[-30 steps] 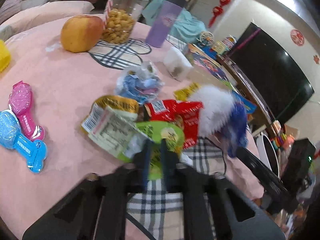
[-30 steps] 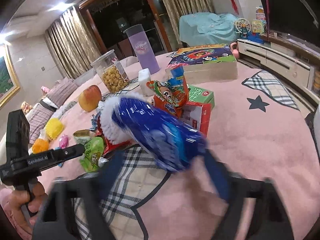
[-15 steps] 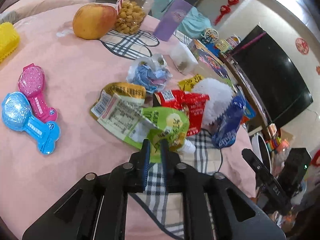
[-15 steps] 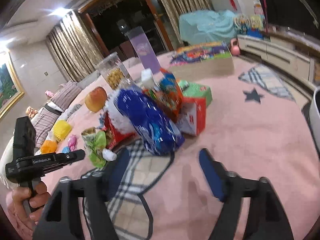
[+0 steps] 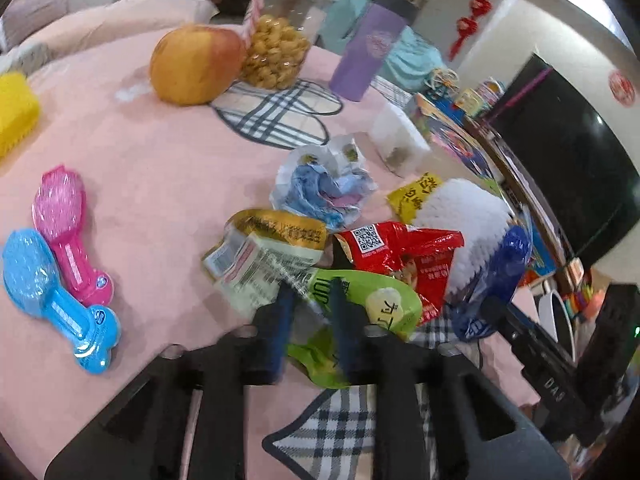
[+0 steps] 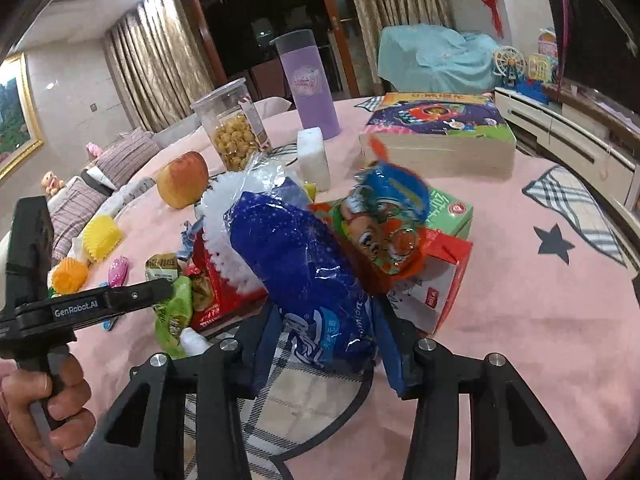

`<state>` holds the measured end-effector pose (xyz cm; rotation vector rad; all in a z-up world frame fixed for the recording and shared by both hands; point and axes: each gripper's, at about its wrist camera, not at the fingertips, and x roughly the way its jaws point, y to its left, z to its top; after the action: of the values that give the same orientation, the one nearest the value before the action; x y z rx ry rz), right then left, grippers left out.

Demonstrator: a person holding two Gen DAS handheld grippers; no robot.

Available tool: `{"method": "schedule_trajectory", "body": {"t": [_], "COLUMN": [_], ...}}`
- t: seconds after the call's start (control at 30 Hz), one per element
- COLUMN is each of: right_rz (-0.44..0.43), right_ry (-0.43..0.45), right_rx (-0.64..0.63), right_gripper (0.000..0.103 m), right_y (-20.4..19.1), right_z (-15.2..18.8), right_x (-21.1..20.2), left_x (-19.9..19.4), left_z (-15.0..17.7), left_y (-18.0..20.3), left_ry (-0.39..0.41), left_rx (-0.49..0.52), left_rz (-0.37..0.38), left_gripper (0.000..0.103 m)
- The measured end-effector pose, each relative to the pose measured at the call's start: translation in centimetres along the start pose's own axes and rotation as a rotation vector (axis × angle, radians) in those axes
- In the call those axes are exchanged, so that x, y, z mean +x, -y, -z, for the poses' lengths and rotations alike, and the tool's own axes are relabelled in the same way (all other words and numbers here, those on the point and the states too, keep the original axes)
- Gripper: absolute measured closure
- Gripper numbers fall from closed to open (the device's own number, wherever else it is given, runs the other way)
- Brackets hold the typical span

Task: Collect trash
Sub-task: 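Grasp the green-and-white snack pouch with the left gripper while the right grasps the blue packet, then carry the pouch and blue packet over the trash bin with both grippers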

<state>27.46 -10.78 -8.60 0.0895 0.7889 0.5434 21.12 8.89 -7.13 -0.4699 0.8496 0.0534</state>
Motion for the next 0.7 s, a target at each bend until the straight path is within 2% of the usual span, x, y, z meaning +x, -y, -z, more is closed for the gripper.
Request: {"method": "schedule_trajectory", "body": {"t": [0.2, 0.37, 0.7], "right_rz": [-0.064, -0.094, -0.035], "right_ry": [0.032, 0.053, 0.098], "right_rx": [0.058, 0.122, 0.271], "right_gripper": [0.060, 0.060, 0.060], "right_y": [0.4, 1.3, 5.6], "right_z": [1.3, 2.9, 6.8], "right_x": [-3.1, -6.2, -12.1], "left_x": [-2.6, -5.5, -6.0], "left_z": [0.8, 2.5, 6.6], "left_y": [1.0, 3.8, 12.2], "left_ry": [0.005, -0.008, -0.062], "left_rx": [0.072, 0.185, 0.387], "left_rz": [0.074, 0.157, 0.279], "left_gripper": [0.099, 0.101, 0.101]}}
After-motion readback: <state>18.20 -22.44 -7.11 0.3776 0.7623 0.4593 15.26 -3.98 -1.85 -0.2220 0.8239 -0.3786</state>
